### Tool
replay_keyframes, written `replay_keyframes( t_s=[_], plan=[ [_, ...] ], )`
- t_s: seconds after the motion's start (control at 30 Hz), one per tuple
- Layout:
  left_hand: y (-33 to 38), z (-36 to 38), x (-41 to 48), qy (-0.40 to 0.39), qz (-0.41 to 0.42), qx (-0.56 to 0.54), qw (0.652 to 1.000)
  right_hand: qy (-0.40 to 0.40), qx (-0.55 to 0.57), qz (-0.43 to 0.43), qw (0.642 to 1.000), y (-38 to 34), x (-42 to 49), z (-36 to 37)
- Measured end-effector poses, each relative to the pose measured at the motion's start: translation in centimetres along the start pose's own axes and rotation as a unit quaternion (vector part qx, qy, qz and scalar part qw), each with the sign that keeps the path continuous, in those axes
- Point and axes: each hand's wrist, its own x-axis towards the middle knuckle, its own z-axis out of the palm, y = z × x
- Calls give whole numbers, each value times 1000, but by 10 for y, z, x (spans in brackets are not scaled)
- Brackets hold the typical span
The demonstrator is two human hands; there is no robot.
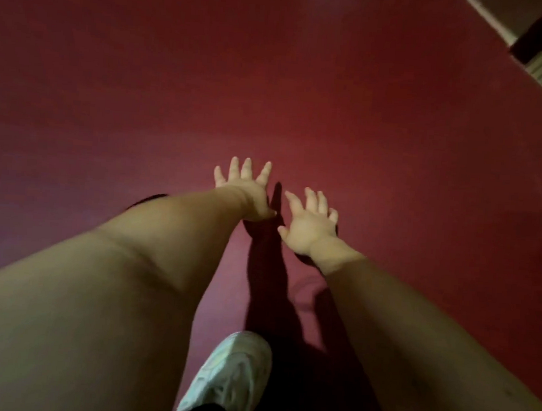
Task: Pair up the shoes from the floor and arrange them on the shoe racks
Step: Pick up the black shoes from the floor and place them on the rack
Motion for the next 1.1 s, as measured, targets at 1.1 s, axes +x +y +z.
replay_keyframes(
  t_s=[1.1],
  plan=[
    [68,35,37,51,277,134,950,54,73,177,980,130,-20,18]
  ],
)
